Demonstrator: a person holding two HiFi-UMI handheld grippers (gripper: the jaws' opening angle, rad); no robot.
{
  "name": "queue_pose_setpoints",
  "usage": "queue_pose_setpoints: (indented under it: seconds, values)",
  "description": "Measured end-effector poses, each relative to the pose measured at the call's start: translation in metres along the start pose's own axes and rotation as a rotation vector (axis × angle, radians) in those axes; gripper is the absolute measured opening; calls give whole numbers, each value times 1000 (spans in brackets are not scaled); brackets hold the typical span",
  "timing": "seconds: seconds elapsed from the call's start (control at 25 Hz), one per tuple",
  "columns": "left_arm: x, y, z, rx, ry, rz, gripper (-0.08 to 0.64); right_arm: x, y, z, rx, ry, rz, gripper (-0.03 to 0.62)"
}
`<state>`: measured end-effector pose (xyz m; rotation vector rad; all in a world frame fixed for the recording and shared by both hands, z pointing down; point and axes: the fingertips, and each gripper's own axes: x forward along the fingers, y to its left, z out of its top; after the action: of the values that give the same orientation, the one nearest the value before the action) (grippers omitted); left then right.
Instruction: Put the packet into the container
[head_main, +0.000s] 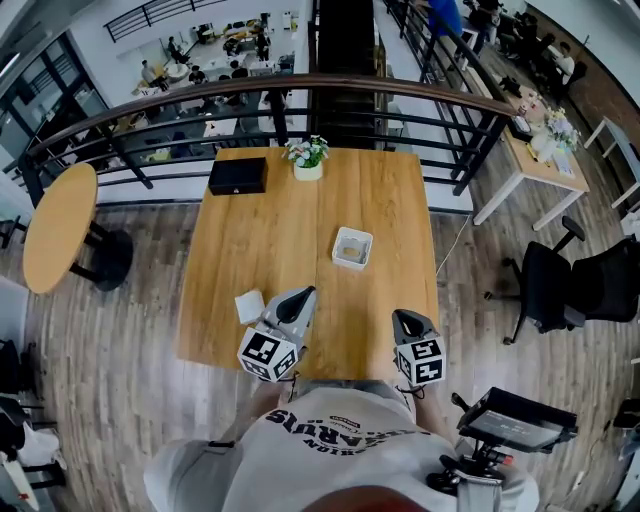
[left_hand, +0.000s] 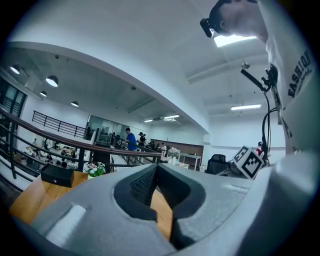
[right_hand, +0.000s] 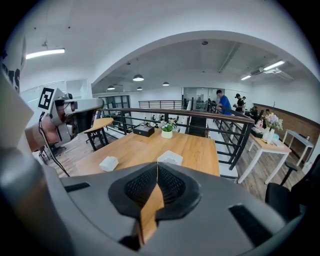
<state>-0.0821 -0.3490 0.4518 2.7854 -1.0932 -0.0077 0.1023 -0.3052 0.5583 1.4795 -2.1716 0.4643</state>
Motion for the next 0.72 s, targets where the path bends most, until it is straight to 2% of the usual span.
queue_pose_setpoints:
  seconds: [0.16,0.32,0.52,0.72]
  values:
    - [3,-4,7,8,-8,24,-1,0,-13,3,-4,1,8,9]
    - [5,-15,10,-9,-7,45,0,1,-20,16,-50,-25,40,9]
    - [24,-39,-4,-17,34,5,0,2,-38,13,-47,-44,42,9]
    - [40,-50,-4,28,68,-37,-1,8,-42,3,-7,-25,76,9]
